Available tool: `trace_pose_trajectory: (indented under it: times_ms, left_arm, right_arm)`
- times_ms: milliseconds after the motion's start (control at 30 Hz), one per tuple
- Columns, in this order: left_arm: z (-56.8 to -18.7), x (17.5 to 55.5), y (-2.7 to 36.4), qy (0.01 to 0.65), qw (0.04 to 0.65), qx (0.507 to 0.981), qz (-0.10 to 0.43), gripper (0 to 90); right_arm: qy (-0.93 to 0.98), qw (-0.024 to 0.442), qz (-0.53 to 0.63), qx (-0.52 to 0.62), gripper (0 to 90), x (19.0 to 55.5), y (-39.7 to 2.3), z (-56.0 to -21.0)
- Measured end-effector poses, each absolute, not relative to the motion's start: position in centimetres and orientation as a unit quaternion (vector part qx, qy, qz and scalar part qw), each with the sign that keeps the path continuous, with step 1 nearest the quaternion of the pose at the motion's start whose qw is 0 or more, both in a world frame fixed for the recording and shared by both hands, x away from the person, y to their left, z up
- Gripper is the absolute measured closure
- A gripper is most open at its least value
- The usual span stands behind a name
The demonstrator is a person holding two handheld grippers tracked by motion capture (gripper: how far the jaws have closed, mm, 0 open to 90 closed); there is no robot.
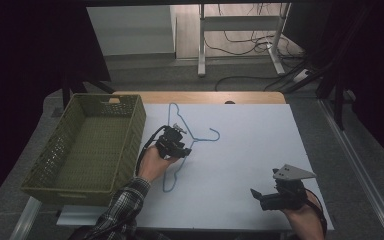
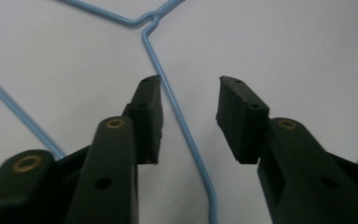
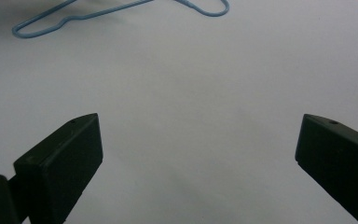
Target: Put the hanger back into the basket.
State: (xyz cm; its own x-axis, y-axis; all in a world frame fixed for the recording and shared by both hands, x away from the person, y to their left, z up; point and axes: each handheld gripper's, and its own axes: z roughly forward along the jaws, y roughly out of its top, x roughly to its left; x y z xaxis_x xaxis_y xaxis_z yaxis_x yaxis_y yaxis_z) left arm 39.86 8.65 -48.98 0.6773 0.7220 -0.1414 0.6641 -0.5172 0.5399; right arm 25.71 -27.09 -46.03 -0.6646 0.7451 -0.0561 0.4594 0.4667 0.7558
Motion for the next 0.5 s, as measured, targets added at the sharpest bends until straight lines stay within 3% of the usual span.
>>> trace_pose_trajectory:
  times_ms: [167, 500]
  left_arm:
    - [-49.8, 40.8, 8.2, 0.406, 0.277, 0.870, 0.038, 69.4]
    - [-51.2, 42.2, 6.9, 0.425, 0.243, 0.871, 0.041, 74.0]
  right_arm:
    - [0.836, 0.193, 0.367, 0.359, 0.5, 25.7, -27.1, -46.1]
    - [0.839, 0.191, 0.366, 0.355, 0.6, 25.7, -27.0, -46.1]
